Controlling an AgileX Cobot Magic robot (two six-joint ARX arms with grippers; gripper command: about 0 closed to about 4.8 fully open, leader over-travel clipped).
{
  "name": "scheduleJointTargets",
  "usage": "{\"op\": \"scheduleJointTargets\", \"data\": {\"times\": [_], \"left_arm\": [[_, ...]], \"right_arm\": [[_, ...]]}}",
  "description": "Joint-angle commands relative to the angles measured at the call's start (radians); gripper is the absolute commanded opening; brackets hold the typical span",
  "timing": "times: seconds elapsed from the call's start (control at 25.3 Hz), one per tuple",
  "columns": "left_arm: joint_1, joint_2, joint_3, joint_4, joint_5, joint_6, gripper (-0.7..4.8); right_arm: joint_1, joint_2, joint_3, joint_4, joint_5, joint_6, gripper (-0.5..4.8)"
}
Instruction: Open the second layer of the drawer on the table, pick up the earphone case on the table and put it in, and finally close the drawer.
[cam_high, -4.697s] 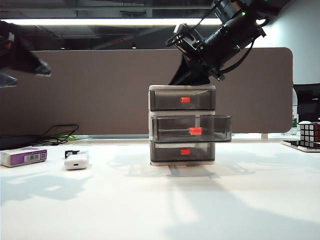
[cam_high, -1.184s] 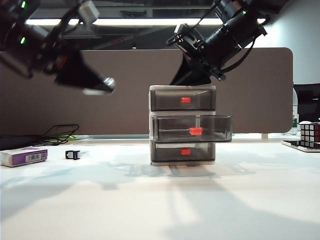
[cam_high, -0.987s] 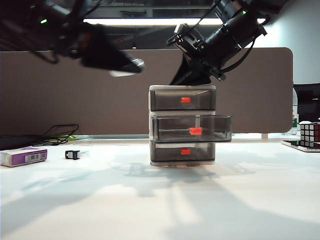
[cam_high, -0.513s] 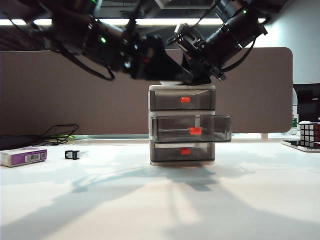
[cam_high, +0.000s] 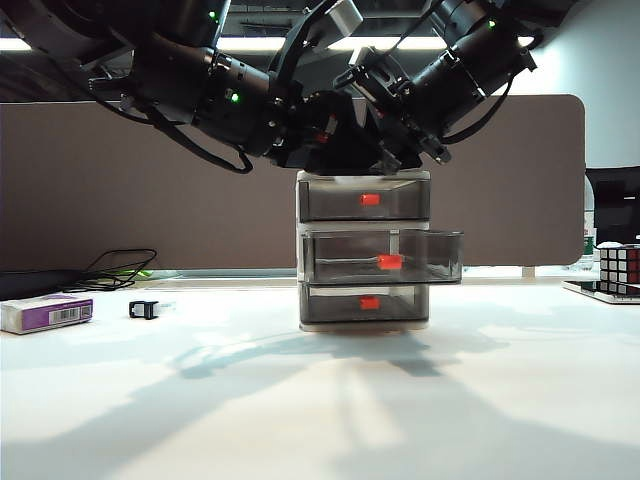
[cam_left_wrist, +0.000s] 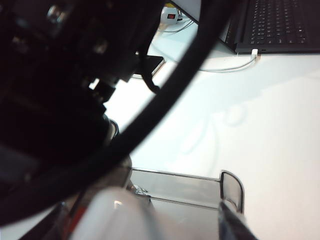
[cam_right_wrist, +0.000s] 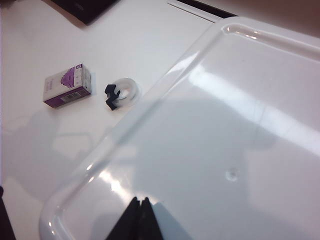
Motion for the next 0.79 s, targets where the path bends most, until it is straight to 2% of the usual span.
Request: {"op": "scheduleJointTargets", "data": {"times": [0.04, 0.16, 0.2, 0.28, 0.36, 0.39, 0.55, 0.63, 0.67, 0.71, 0.79], "left_arm": [[0.002, -0.002, 0.003, 0.017, -0.017, -0.002, 3.56], [0.002, -0.003, 0.003, 0.016, -0.04, -0.004, 3.44], [0.002, -0.008, 0.003, 0.009, -0.039, -0.01, 3.07], [0.002, -0.026, 0.003, -0.019, -0.031, -0.047, 1.37], [0.001, -0.053, 0.003, -0.071, -0.024, -0.08, 0.08], [0.002, -0.068, 0.003, -0.101, -0.004, -0.087, -0.06], [0.002, -0.14, 0.002, -0.279, 0.036, -0.079, -0.06], [0.002, -0.167, 0.002, -0.369, 0.067, -0.049, -0.06], [0.003, -0.171, 0.002, -0.445, 0.158, -0.01, -0.06], [0.007, -0.169, 0.002, -0.476, 0.189, 0.008, -0.06], [0.011, -0.155, 0.002, -0.527, 0.19, 0.037, -0.06]], "right_arm": [[0.004, 0.021, -0.019, -0.121, 0.013, -0.003, -0.05], [0.004, 0.021, -0.019, -0.12, 0.014, -0.004, -0.05], [0.004, 0.021, -0.019, -0.119, 0.014, -0.003, -0.05], [0.004, 0.021, -0.019, -0.119, 0.014, -0.004, -0.05], [0.004, 0.021, -0.019, -0.12, 0.014, -0.003, -0.05], [0.004, 0.021, -0.019, -0.12, 0.014, -0.004, -0.05], [0.004, 0.021, -0.019, -0.121, 0.014, -0.003, -0.05], [0.004, 0.021, -0.019, -0.121, 0.014, -0.003, -0.05], [0.004, 0.021, -0.019, -0.122, 0.013, -0.003, -0.05], [0.004, 0.021, -0.019, -0.123, 0.013, -0.003, -0.05], [0.004, 0.021, -0.019, -0.126, 0.011, -0.003, -0.05]]}}
